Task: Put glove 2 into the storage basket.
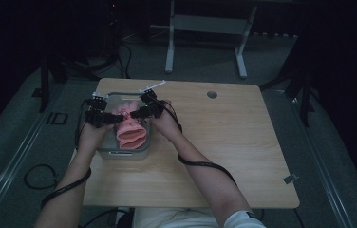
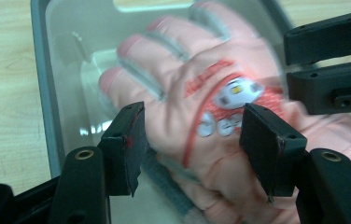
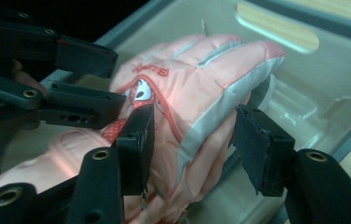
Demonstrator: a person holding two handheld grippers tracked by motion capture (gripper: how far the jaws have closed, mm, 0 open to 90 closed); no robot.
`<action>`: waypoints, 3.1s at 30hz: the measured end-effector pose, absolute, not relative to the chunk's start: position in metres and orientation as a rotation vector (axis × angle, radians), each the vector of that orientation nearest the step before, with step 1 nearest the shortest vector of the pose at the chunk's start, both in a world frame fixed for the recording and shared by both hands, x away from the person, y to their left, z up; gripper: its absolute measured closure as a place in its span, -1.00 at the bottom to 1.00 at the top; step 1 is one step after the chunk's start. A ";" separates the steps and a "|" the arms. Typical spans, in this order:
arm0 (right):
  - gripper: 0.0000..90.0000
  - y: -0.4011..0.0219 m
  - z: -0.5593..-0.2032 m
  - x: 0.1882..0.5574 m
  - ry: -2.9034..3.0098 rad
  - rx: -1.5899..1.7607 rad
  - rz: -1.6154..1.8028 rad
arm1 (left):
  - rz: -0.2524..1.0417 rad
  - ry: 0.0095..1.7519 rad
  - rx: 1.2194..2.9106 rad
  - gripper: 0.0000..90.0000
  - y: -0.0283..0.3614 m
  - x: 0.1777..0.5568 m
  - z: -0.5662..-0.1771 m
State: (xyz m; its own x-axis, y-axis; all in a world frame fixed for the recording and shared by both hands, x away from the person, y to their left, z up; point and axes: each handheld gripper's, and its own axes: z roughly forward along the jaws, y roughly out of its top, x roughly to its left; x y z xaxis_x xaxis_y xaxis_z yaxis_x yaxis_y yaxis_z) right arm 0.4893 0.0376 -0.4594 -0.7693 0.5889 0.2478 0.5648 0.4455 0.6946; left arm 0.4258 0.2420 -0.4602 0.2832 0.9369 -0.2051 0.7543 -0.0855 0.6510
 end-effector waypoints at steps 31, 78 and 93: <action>-0.53 -0.018 -0.426 0.462 2.614 0.877 1.419 | 0.413 1.210 1.914 -0.96 0.198 0.385 -0.427; -0.65 -0.084 -0.508 0.405 2.668 0.788 1.268 | 0.409 0.893 2.065 -0.93 0.093 0.272 -0.485; -0.66 -0.094 -0.540 0.394 2.681 0.784 1.260 | 0.382 0.874 2.124 -0.93 0.083 0.272 -0.528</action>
State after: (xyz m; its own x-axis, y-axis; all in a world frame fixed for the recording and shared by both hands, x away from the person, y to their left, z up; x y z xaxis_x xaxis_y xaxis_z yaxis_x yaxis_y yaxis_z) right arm 0.3939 -0.0935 -0.5403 -0.8662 0.4789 0.1426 0.4153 0.5313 0.7384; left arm 0.2716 0.0834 -0.5276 0.7170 0.6968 -0.0198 0.4583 -0.4498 0.7666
